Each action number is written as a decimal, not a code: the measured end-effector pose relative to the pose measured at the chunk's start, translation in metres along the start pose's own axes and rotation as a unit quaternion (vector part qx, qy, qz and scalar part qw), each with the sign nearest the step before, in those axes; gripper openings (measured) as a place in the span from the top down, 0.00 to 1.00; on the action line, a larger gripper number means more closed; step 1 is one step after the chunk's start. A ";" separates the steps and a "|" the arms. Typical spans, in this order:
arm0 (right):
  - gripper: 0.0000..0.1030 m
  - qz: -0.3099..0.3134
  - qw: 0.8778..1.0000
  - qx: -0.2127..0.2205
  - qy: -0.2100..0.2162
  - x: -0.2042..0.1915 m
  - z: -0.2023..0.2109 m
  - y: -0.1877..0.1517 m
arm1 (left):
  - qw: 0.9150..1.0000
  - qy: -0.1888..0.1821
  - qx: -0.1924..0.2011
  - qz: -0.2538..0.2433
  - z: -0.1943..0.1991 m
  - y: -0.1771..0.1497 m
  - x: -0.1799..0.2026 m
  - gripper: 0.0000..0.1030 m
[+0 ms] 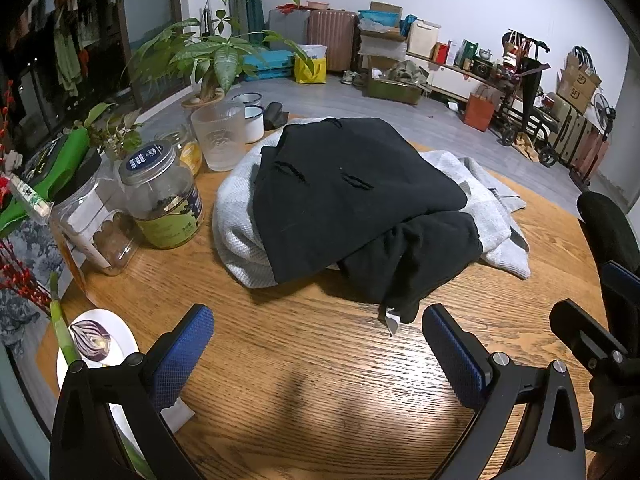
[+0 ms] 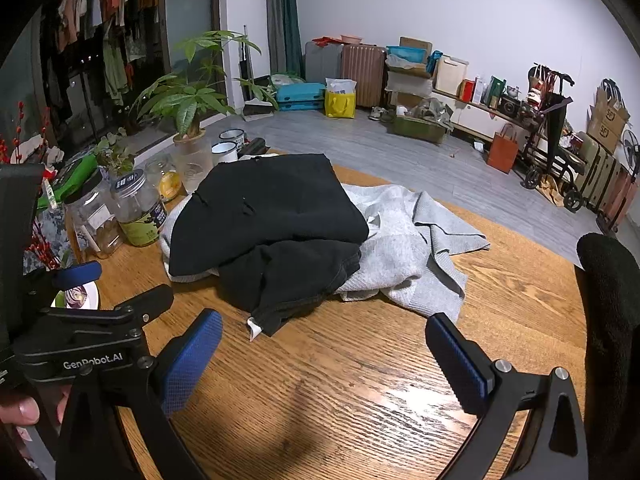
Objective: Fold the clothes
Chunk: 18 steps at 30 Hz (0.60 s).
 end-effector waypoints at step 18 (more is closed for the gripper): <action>0.00 -0.002 1.000 0.007 0.004 0.000 0.003 0.003 | 1.000 0.003 0.001 -0.006 0.001 0.001 -0.001 0.00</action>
Point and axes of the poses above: each gripper's, at about its wrist camera, not at the fingertips, and z roughly against the way its jaws point, x to its right, y to its top, the point moved 5 cm from there along -z, roughly the way its jaws point, and after that the axes turned 3 degrees about z, right-handed, at the moved point
